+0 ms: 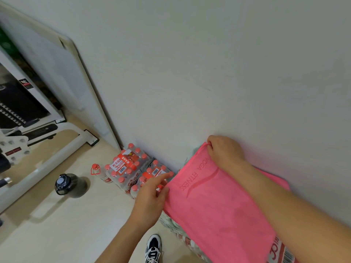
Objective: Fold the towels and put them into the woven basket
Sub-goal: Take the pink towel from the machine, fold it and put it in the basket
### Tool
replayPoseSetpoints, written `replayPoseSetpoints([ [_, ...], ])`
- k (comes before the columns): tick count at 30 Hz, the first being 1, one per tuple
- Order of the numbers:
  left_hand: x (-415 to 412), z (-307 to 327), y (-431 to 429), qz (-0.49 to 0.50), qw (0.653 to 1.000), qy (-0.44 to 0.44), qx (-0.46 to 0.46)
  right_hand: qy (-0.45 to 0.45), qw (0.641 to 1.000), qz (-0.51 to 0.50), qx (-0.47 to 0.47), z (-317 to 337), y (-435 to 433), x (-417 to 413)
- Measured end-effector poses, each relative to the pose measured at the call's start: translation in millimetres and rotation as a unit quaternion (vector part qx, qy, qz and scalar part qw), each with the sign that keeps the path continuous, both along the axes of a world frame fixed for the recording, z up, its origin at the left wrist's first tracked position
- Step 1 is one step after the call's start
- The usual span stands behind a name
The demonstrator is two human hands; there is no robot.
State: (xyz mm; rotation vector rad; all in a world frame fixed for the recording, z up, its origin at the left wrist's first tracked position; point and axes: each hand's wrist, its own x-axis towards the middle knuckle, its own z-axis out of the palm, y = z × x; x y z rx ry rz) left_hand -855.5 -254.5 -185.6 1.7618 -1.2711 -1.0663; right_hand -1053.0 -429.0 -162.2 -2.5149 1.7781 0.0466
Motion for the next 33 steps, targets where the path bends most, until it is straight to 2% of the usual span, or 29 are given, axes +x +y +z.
replayPoseSetpoints([
  [5,2.7,-3.3,-2.7,0.021,0.999,0.005,0.046,-0.009,1.0,0.009,0.004,-2.8,4.4,0.7],
  [13,7.3,1.2,6.4,-0.009,0.998,-0.053,0.026,0.05,0.996,0.01,0.071,-17.5,17.3,1.0],
  [14,8.8,2.7,6.9,-0.012,0.999,-0.029,0.033,0.054,0.996,0.005,0.074,-15.9,19.3,2.0],
  [16,11.8,8.2,6.1,-0.001,0.996,0.071,0.048,0.036,0.998,0.012,0.044,-6.4,27.0,6.6],
  [18,13.7,15.9,3.7,0.021,0.983,0.171,0.059,-0.044,0.997,0.048,0.029,10.2,43.8,15.8],
  [19,13.2,20.8,2.2,0.029,0.973,0.22,0.065,-0.114,0.989,0.064,0.062,21.5,57.2,21.9],
  [20,11.8,24.9,0.6,0.04,0.96,0.269,0.07,-0.19,0.971,0.07,0.124,33.2,73.1,27.9],
  [22,5.7,33.6,-3.2,0.063,0.929,0.356,0.074,-0.303,0.912,0.062,0.27,50.9,107.8,36.5],
  [24,-2.7,40.5,-5.4,0.079,0.907,0.407,0.072,-0.367,0.87,0.052,0.324,55.9,136.0,39.0],
  [26,-10.5,43.7,-5.4,0.09,0.893,0.433,0.077,-0.408,0.866,0.03,0.286,50.8,153.2,38.6],
  [30,-15.6,44.6,-3.7,0.092,0.864,0.487,0.088,-0.492,0.849,-0.077,0.175,40.2,161.2,33.8],
  [33,-15.8,49.2,0.6,0.039,0.889,0.452,0.066,-0.524,0.827,-0.11,0.174,37.5,161.0,26.7],
])
